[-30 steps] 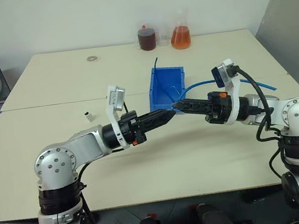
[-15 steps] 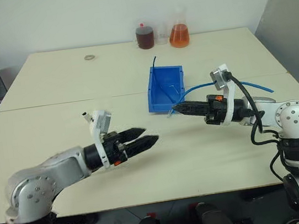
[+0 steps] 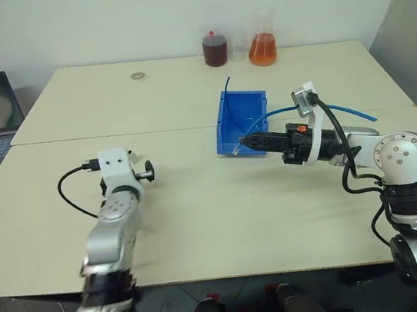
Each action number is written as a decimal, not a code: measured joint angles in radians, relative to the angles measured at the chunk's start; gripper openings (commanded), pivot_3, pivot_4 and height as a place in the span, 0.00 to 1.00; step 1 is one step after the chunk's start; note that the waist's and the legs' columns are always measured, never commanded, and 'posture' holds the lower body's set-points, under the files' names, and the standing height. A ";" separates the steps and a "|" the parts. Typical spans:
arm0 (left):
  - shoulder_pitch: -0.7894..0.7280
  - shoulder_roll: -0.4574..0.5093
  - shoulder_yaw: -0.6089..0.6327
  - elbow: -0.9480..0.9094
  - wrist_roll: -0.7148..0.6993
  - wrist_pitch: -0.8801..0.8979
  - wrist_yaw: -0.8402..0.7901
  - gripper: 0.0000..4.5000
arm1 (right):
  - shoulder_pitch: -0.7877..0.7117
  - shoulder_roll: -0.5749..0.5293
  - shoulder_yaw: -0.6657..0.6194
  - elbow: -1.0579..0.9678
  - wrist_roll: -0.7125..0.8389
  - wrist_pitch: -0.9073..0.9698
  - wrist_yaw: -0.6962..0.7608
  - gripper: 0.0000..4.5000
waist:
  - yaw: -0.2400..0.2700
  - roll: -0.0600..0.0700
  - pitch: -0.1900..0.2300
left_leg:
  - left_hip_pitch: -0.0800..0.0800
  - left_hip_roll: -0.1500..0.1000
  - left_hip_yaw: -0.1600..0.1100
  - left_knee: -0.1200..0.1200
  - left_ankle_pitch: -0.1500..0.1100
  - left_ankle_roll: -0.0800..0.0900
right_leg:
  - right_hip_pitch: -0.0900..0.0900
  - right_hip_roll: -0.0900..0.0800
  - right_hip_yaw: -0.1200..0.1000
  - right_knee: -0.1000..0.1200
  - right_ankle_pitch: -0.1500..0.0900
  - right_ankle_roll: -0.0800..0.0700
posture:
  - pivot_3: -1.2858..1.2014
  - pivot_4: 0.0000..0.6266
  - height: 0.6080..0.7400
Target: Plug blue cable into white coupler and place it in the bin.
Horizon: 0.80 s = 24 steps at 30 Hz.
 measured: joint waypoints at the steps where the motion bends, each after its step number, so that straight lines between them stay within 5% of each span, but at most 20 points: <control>1: -0.022 -0.020 0.000 0.054 0.013 -0.024 0.013 1.00 | -0.002 0.001 0.002 0.000 -0.004 0.000 0.003 0.03 | 0.000 0.000 0.000 | 0.000 0.000 0.000 0.000 0.000 0.000 | 0.000 0.000 0.000 0.000 0.000 0.000 | 0.52 0.24 1.00; 11: -0.232 -0.112 0.094 0.451 0.072 -0.219 0.131 1.00 | -0.001 -0.024 -0.018 -0.008 -0.017 0.012 0.005 0.03 | -0.002 0.000 0.000 | 0.001 -0.002 -0.001 0.000 0.000 0.000 | 0.000 -0.003 -0.001 0.002 0.000 0.001 | 0.52 0.24 1.00; 21: -0.323 -0.116 0.150 0.615 0.082 -0.299 0.195 1.00 | 0.008 -0.026 -0.051 -0.028 -0.016 0.025 -0.023 0.03 | -0.005 0.000 0.000 | 0.001 -0.002 -0.001 0.000 0.000 0.000 | 0.000 -0.003 -0.001 0.002 0.001 0.001 | 0.52 0.24 1.00; 24: -0.323 -0.137 0.182 0.607 0.072 -0.301 0.221 0.84 | 0.010 -0.026 -0.053 -0.030 -0.016 0.032 -0.030 0.03 | -0.005 0.000 0.000 | 0.001 -0.002 -0.001 0.000 0.000 0.000 | 0.000 -0.003 0.000 0.002 0.001 0.001 | 0.52 0.24 1.00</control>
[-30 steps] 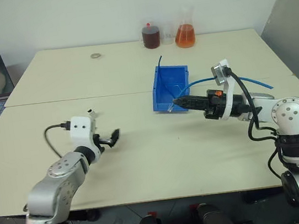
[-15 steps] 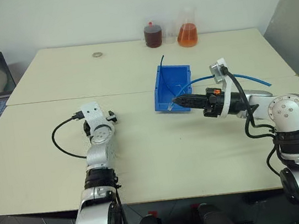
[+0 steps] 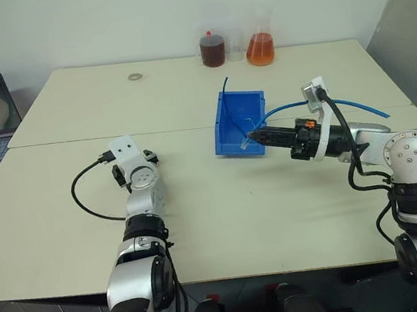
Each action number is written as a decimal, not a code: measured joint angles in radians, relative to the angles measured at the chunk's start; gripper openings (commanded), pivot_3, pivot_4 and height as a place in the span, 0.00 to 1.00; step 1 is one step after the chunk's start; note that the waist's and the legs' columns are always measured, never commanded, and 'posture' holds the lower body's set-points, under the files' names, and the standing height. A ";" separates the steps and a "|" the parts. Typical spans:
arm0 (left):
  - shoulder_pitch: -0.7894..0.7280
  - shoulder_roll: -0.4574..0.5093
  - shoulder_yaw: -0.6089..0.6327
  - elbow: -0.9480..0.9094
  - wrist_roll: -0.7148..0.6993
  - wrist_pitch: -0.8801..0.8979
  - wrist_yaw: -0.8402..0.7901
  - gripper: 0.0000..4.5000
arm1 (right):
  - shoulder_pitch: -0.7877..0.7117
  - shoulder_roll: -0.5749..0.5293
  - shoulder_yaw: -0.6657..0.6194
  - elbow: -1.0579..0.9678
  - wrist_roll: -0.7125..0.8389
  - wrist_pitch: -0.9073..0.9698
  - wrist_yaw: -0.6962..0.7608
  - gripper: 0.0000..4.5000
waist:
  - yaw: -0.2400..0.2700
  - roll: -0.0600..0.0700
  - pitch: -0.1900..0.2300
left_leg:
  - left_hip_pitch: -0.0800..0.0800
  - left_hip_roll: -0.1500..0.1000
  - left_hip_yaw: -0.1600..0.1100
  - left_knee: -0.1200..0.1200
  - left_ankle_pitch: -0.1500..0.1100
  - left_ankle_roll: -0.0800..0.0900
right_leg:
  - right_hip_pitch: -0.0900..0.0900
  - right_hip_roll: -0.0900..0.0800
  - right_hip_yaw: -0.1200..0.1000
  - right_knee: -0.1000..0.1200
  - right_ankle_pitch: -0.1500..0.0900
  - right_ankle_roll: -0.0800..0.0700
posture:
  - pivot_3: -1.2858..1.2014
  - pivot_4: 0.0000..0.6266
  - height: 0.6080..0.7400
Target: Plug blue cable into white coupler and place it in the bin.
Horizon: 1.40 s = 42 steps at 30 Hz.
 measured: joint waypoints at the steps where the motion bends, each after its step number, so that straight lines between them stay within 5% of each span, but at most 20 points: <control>1: 0.000 -0.006 0.010 -0.005 -0.005 0.001 0.005 0.78 | 0.002 0.000 0.000 -0.002 0.000 0.002 0.000 0.03 | 0.000 0.000 0.000 | 0.000 0.000 0.000 0.000 0.000 0.000 | 0.000 0.000 0.000 0.000 0.000 0.000 | 0.52 0.24 1.00; 15: 0.013 -0.001 0.049 -0.026 -0.008 0.008 0.019 0.18 | 0.007 0.003 0.000 -0.003 -0.012 0.009 -0.002 0.03 | 0.000 0.000 0.000 | 0.001 -0.001 0.000 0.000 0.000 0.000 | 0.000 0.000 0.000 0.002 0.000 0.000 | 0.52 0.24 1.00; 25: 0.034 0.017 0.036 -0.056 0.003 0.037 -0.034 0.17 | 0.007 0.016 -0.001 -0.003 -0.021 0.007 -0.019 0.03 | -0.001 0.000 0.000 | 0.001 -0.001 0.000 0.001 0.000 0.000 | 0.000 0.000 0.000 0.002 0.000 0.000 | 0.52 0.24 1.00; 31: 0.307 0.171 -0.082 -0.484 -0.107 0.176 -0.514 0.17 | 0.016 -0.012 -0.019 -0.028 -0.021 0.008 -0.024 0.03 | -0.015 0.000 0.000 | -0.001 0.000 0.000 -0.001 0.001 -0.002 | -0.003 0.000 0.000 0.002 0.000 0.000 | 0.52 0.24 1.00; 37: 0.562 0.519 -0.177 -0.962 -0.370 0.371 -1.152 0.17 | 0.025 -0.077 -0.008 -0.069 -0.056 -0.013 0.023 0.03 | -0.023 0.002 0.000 | 0.001 0.000 0.001 -0.001 0.000 -0.001 | 0.000 0.001 0.000 0.000 -0.001 -0.001 | 0.52 0.24 1.00; 42: 0.568 0.589 -0.378 -1.060 -0.394 0.337 -1.492 0.17 | 0.024 -0.088 0.088 -0.088 -0.113 -0.050 0.096 0.03 | -0.022 0.002 0.000 | 0.001 0.002 0.003 0.000 0.001 0.000 | 0.001 0.004 0.001 -0.001 -0.001 -0.001 | 0.52 0.24 1.00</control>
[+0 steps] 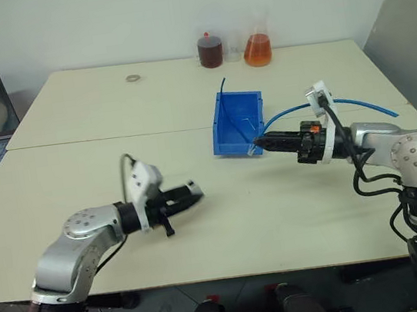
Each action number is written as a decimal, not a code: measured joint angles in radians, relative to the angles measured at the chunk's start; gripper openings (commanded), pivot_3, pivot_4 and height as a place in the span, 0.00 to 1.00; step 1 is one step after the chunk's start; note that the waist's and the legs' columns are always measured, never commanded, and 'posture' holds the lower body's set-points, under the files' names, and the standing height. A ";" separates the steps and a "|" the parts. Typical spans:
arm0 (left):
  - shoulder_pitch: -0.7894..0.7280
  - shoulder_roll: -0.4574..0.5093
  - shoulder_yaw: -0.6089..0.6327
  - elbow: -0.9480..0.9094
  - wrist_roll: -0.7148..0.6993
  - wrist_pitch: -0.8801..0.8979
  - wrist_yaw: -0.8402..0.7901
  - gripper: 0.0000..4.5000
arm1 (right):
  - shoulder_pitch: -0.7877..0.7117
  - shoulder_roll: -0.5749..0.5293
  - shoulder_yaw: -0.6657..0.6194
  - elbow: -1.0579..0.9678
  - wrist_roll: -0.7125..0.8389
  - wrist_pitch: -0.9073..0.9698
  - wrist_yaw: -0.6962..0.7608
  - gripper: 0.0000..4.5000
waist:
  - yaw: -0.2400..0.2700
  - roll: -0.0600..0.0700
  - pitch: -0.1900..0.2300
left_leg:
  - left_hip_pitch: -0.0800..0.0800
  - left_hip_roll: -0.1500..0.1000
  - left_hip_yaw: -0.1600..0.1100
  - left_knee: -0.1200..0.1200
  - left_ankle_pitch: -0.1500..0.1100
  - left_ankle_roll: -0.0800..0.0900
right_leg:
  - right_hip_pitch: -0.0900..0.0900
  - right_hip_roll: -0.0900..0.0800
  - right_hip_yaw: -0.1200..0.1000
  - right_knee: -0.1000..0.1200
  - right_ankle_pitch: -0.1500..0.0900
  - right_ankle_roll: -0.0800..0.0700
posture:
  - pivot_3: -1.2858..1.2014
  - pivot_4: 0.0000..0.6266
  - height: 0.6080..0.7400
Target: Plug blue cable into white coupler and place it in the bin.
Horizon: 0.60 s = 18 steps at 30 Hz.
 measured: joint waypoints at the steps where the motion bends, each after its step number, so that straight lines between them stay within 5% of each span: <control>1: -0.012 -0.003 -0.029 0.011 0.019 -0.023 -0.026 0.17 | -0.001 -0.003 0.013 -0.004 -0.012 -0.009 0.011 0.03 | 0.000 0.000 0.000 | 0.000 0.000 0.000 0.000 0.000 0.000 | 0.000 0.001 0.000 0.000 0.000 0.000 | 0.52 0.24 1.00; 7: -0.231 -0.196 -0.249 0.401 0.243 -0.349 -0.198 0.17 | 0.017 -0.033 0.251 -0.053 -0.251 -0.238 0.156 0.03 | 0.000 -0.001 0.000 | 0.000 -0.001 0.002 0.002 0.000 0.000 | 0.000 0.006 -0.001 0.000 0.001 -0.001 | 0.52 0.24 1.00; 12: -0.300 -0.262 -0.267 0.671 0.342 -0.565 -0.267 0.17 | 0.108 -0.058 0.350 -0.054 -0.408 -0.404 0.238 0.03 | -0.005 0.000 0.000 | -0.001 0.002 0.002 0.002 0.000 0.000 | -0.002 0.006 0.000 0.002 0.001 -0.002 | 0.52 0.24 1.00; 18: -0.338 -0.286 -0.257 0.753 0.377 -0.641 -0.296 0.17 | 0.131 -0.031 0.377 -0.049 -0.487 -0.477 0.258 0.03 | -0.003 0.000 0.000 | -0.001 0.002 0.000 0.004 0.000 0.001 | -0.001 0.005 0.000 0.003 0.001 -0.002 | 0.52 0.24 1.00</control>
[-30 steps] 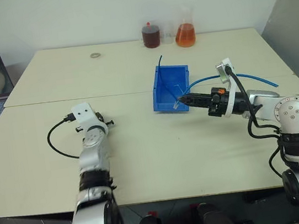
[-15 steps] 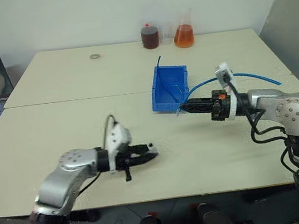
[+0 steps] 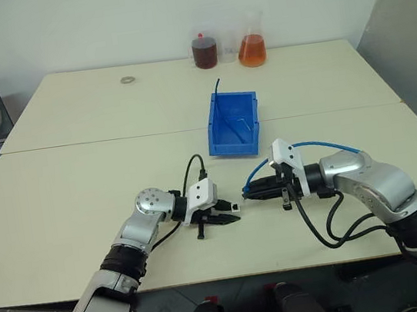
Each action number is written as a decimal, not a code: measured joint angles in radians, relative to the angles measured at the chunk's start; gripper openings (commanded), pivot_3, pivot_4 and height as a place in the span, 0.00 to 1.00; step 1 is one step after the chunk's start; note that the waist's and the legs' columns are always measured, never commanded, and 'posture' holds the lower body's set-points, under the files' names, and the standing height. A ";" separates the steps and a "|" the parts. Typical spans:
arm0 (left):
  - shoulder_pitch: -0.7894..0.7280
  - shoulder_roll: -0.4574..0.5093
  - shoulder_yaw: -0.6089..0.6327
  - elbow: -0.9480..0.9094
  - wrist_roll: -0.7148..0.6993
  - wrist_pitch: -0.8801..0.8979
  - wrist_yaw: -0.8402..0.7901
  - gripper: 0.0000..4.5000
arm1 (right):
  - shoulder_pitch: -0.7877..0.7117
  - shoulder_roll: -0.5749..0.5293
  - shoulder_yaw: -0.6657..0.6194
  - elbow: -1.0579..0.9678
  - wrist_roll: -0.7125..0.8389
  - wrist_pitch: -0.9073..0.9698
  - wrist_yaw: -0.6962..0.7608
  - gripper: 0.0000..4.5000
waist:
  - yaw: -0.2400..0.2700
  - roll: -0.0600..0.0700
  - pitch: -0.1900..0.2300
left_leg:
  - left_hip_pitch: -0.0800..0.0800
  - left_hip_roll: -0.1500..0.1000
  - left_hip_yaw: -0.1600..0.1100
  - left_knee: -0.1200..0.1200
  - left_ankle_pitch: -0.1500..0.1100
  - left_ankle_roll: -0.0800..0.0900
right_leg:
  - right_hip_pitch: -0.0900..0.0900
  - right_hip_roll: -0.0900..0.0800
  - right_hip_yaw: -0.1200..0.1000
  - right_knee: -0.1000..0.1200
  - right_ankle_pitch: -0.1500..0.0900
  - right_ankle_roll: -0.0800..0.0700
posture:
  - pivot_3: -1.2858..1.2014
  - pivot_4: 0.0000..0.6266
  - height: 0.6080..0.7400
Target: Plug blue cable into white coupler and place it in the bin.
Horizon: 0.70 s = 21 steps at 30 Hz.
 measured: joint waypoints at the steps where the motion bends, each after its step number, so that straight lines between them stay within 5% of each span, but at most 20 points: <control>1: 0.000 -0.005 0.002 0.002 0.001 0.002 -0.001 0.17 | 0.000 0.011 0.001 0.005 -0.009 -0.002 -0.003 0.03 | 0.000 0.000 0.000 | 0.000 0.000 0.000 0.001 0.000 0.000 | 0.000 0.000 0.000 0.001 0.000 0.000 | 0.52 0.24 1.00; 21: 0.019 -0.018 0.035 -0.015 0.022 0.045 -0.001 0.17 | 0.026 0.085 0.044 0.058 -0.167 -0.139 -0.007 0.03 | 0.000 0.000 0.000 | 0.003 -0.001 -0.001 0.009 0.000 0.000 | 0.001 0.001 0.000 0.012 -0.002 0.002 | 0.52 0.24 1.00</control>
